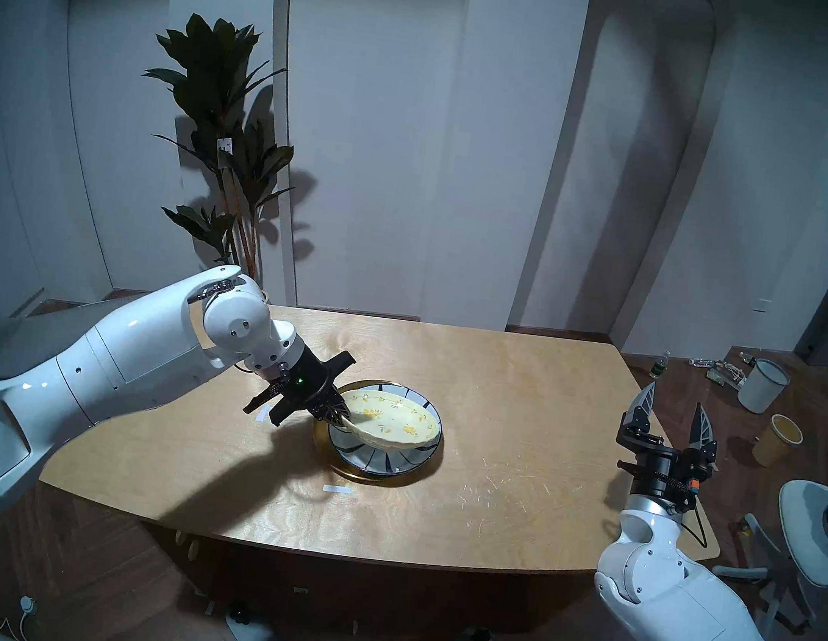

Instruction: Stack the plates into one stack

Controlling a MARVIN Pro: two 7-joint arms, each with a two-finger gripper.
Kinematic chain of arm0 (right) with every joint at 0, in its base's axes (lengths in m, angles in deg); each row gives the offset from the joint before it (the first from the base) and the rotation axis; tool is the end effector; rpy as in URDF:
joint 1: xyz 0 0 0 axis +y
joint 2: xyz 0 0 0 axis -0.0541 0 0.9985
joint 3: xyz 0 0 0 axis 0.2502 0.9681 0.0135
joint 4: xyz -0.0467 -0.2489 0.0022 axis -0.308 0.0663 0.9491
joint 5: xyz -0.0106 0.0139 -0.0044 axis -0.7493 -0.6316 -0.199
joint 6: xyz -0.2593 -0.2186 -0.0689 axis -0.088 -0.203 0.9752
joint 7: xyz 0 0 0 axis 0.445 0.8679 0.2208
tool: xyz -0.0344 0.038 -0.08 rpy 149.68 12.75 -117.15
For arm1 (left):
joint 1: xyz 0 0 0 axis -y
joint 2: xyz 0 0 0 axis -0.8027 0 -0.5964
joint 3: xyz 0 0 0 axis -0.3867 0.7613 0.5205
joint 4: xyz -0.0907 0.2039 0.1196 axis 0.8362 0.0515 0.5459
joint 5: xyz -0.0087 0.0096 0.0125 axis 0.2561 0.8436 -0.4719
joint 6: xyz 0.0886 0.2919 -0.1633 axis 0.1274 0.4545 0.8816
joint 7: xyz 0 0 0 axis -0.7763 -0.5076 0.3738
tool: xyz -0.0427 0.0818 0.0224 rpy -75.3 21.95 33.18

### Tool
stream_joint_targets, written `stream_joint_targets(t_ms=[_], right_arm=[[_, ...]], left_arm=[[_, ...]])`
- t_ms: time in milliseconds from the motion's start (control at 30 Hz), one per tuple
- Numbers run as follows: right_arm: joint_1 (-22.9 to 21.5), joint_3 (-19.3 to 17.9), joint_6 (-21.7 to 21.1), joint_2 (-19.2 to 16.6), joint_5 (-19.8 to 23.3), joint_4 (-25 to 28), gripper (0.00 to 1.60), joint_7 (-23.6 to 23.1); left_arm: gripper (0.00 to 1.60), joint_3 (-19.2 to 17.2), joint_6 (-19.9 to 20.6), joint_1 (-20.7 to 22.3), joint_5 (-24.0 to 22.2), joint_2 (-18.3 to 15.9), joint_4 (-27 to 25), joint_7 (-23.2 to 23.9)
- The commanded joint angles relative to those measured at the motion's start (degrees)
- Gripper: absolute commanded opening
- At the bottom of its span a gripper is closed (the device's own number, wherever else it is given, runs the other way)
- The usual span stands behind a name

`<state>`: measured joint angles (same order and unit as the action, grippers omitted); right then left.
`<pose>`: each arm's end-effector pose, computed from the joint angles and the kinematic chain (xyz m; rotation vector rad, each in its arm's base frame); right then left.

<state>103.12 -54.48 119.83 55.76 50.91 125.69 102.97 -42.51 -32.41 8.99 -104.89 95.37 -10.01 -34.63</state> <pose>0.3663 -0.1567 -0.2882 1.4811 -0.3996 2.5085 0.4672 -0.0994 -0.2168 2.4595 0.8057 -0.0415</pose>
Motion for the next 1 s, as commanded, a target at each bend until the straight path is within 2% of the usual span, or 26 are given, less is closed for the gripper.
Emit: stream_joint_targets(t_ms=[0, 367, 400, 433, 533, 600, 633, 700, 733, 767, 800, 933, 967], right_arm=[[0.45, -0.79, 0.25, -0.46, -0.23, 0.58, 1.60, 0.52], [0.33, -0.72, 0.23, -0.71, 0.07, 0.63, 1.60, 0.27], [0.27, -0.69, 0.26, -0.71, 0.08, 0.61, 1.60, 0.23], [0.23, -0.67, 0.26, -0.70, 0.07, 0.61, 1.60, 0.21], [0.18, -0.69, 0.17, -0.68, -0.01, 0.66, 1.60, 0.31], [0.24, -0.73, 0.10, -0.72, -0.05, 0.80, 1.60, 0.42], [0.30, -0.78, 0.07, -0.71, -0.10, 0.89, 1.60, 0.52], [0.45, -0.82, 0.01, -0.78, -0.09, 1.06, 1.60, 0.61], [0.51, -0.84, -0.01, -0.79, -0.10, 1.12, 1.60, 0.67], [0.59, -0.87, 0.00, -0.77, -0.12, 1.19, 1.60, 0.75], [0.64, -0.89, 0.04, -0.76, -0.14, 1.23, 1.60, 0.82], [0.79, -0.92, 0.22, -0.82, -0.27, 1.43, 1.60, 1.00], [0.79, -0.92, 0.28, -0.84, -0.31, 1.43, 1.60, 1.02]], left_arm=[[0.00, -1.00, 0.09, 1.81, -0.19, 1.92, 0.45, 0.88], [0.00, -0.50, 0.03, 0.93, 0.50, 0.51, -0.26, 0.12], [0.04, -0.50, -0.01, 0.84, 0.00, 0.63, 0.08, -0.23], [0.25, -0.43, 0.05, 0.76, 0.20, 0.62, 0.14, -0.05], [0.26, -0.14, 0.14, 0.70, 0.97, 0.74, 0.43, 0.45], [0.17, -0.07, 0.18, 0.71, 1.08, 0.94, 0.72, 0.63], [0.00, 0.00, 0.20, 0.76, 1.28, 1.10, 0.89, 0.74], [0.00, 0.13, 0.26, 0.89, 1.58, 1.33, 1.06, 0.72], [0.07, 0.12, 0.25, 0.91, 1.64, 1.40, 1.04, 0.69], [0.36, 0.16, 0.23, 0.93, 1.78, 1.42, 0.87, 0.55], [0.52, 0.14, 0.20, 0.93, 1.79, 1.45, 0.79, 0.44], [0.52, 0.32, -0.04, 1.01, 2.13, 1.63, 0.74, -0.19], [0.73, 0.41, -0.14, 1.10, 2.30, 1.67, 0.73, -0.46]])
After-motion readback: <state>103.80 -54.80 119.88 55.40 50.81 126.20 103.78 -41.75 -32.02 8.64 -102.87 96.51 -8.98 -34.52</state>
